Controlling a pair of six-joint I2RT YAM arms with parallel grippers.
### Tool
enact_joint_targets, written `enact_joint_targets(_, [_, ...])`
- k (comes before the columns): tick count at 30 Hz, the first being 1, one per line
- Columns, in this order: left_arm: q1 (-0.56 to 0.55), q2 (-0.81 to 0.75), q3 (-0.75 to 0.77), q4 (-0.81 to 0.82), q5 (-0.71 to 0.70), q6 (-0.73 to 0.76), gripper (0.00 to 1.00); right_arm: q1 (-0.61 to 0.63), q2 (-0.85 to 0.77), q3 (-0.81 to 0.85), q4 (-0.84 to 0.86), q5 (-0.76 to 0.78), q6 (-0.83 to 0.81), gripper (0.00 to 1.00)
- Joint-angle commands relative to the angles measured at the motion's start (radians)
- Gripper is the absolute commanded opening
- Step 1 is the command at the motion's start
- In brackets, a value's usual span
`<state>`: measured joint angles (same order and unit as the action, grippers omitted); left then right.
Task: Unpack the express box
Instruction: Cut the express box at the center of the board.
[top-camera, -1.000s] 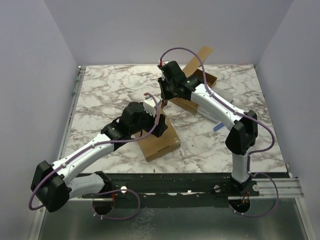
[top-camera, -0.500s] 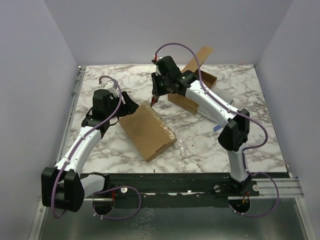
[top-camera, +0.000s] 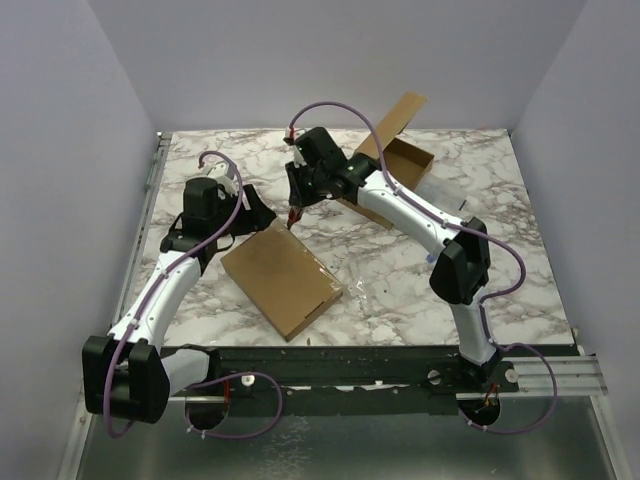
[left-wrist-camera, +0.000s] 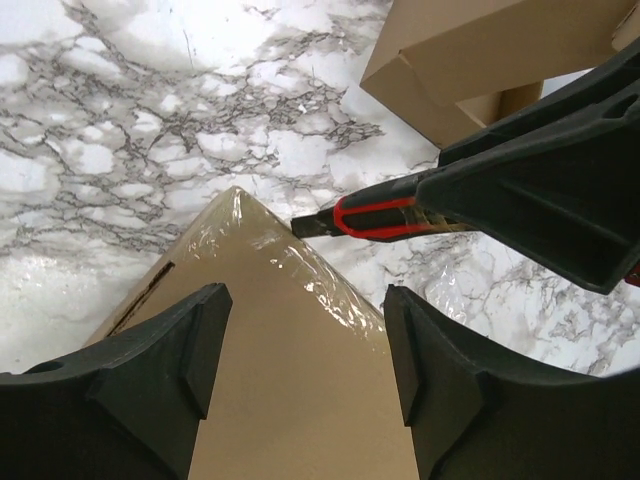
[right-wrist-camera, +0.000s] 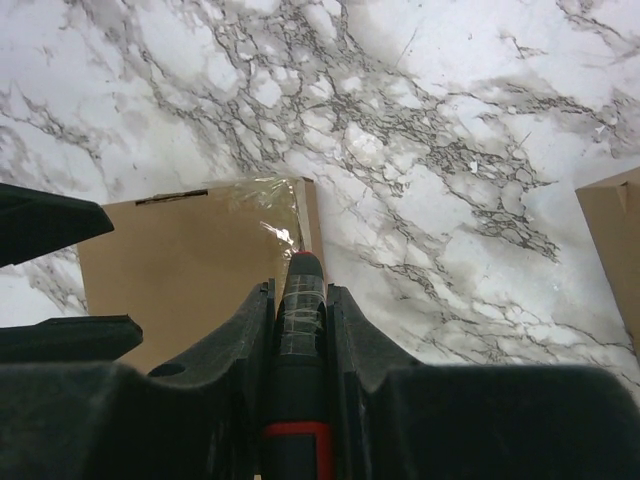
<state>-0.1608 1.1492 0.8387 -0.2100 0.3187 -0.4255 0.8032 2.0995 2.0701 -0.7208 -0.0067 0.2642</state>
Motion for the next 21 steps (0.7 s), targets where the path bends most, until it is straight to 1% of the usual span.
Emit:
enact_joint_targets(1, [0.014,0.024,0.036,0.027,0.02,0.048,0.69,-0.007,-0.033,0.056,0.062,-0.05,0.029,0.0])
enact_joint_targets(3, [0.023,0.026,0.028,0.043,-0.012,0.021,0.69,-0.007,-0.022,0.057,0.079,-0.016,0.144,0.0])
enact_joint_targets(5, [0.035,0.015,0.011,0.076,-0.02,-0.003,0.68,-0.006,-0.02,0.04,0.106,-0.016,0.213,0.0])
enact_joint_targets(6, [0.04,0.008,0.005,0.089,-0.029,-0.014,0.67,-0.005,-0.022,0.035,0.11,-0.002,0.22,0.0])
enact_joint_targets(8, [0.05,-0.001,-0.003,0.094,-0.035,-0.056,0.63,0.007,-0.041,0.012,0.123,0.094,0.174,0.0])
enact_joint_targets(9, [0.054,-0.004,-0.011,0.096,-0.038,-0.083,0.59,0.013,-0.057,-0.01,0.144,0.122,0.135,0.0])
enact_joint_targets(10, [0.054,-0.003,-0.024,0.097,-0.047,-0.119,0.55,0.016,-0.074,-0.032,0.168,0.135,0.096,0.0])
enact_joint_targets(12, [0.054,0.01,-0.072,0.129,-0.055,-0.202,0.48,0.017,-0.084,-0.05,0.186,0.126,0.02,0.0])
enact_joint_targets(13, [0.054,0.024,-0.093,0.139,-0.052,-0.219,0.45,0.019,-0.083,-0.046,0.173,0.132,-0.008,0.0])
enact_joint_targets(15, [0.057,0.055,-0.102,0.147,-0.022,-0.213,0.43,0.019,-0.087,-0.035,0.134,0.142,-0.048,0.0])
enact_joint_targets(16, [0.059,0.063,-0.096,0.156,0.014,-0.191,0.43,0.019,-0.1,-0.039,0.116,0.144,-0.069,0.0])
enact_joint_targets(17, [0.06,0.061,-0.086,0.169,0.066,-0.166,0.46,0.019,-0.123,-0.06,0.107,0.144,-0.094,0.0])
enact_joint_targets(19, [0.06,0.022,-0.067,0.19,0.122,-0.108,0.55,0.017,-0.183,-0.135,0.104,0.098,-0.152,0.0])
enact_joint_targets(21, [0.059,-0.02,-0.054,0.219,0.192,-0.056,0.66,0.006,-0.242,-0.207,0.08,-0.043,-0.212,0.0])
